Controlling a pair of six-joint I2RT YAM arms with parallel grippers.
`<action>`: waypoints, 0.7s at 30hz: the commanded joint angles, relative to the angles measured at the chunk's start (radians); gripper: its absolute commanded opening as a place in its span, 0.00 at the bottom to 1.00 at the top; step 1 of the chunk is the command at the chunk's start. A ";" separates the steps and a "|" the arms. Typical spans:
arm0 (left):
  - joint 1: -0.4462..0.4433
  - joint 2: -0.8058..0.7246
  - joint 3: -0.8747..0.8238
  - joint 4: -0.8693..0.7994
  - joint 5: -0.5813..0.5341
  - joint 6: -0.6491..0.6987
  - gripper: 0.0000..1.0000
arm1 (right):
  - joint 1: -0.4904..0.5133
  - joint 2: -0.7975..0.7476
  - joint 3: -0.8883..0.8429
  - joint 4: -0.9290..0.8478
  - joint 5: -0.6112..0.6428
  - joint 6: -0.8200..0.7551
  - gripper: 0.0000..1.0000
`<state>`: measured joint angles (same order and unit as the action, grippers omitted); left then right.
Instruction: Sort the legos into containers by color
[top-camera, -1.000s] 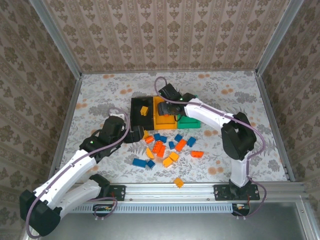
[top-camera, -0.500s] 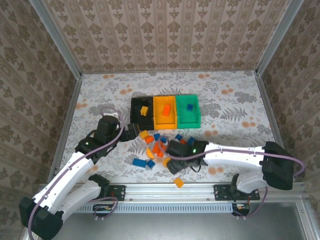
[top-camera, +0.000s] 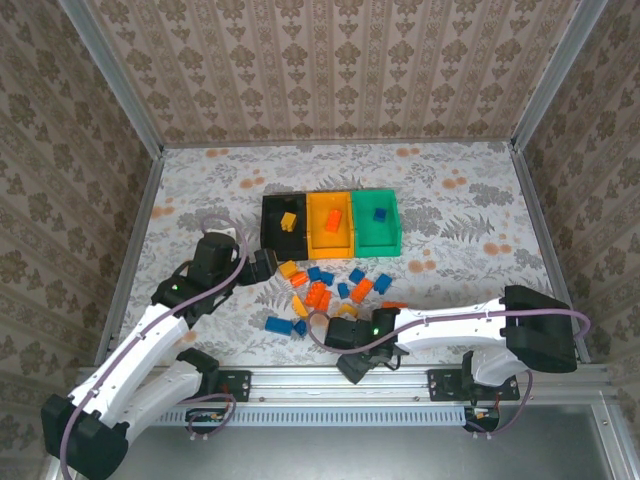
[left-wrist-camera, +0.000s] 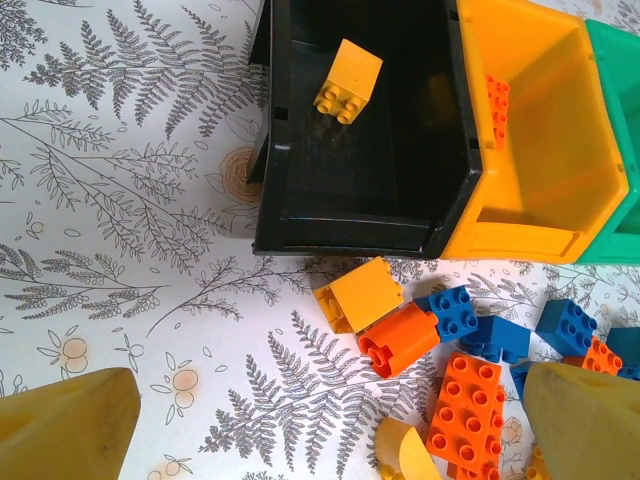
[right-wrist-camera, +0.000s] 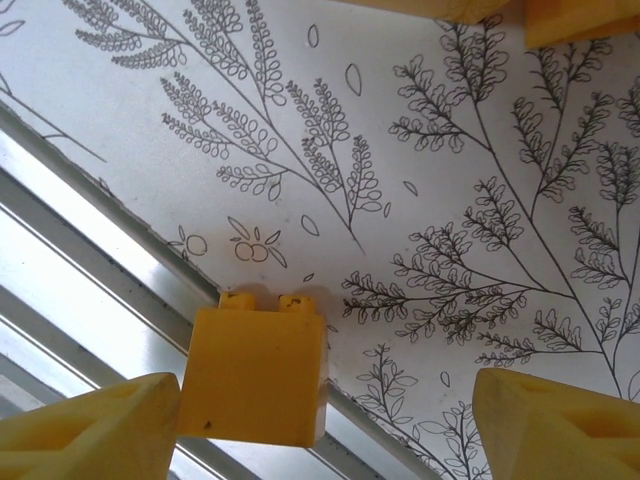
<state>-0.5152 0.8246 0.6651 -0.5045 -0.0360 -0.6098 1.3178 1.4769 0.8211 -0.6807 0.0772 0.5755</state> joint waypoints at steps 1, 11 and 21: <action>0.009 0.002 -0.017 0.007 0.014 0.005 1.00 | 0.006 0.033 0.020 -0.024 -0.036 -0.027 0.73; 0.023 0.008 -0.023 0.020 0.035 -0.002 1.00 | 0.006 0.083 0.038 -0.022 -0.060 -0.057 0.58; 0.024 0.021 -0.016 0.032 0.056 -0.002 1.00 | 0.003 0.027 0.012 -0.001 0.003 -0.042 0.34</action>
<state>-0.4961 0.8406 0.6502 -0.4843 0.0013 -0.6102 1.3186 1.5417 0.8375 -0.6807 0.0402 0.5278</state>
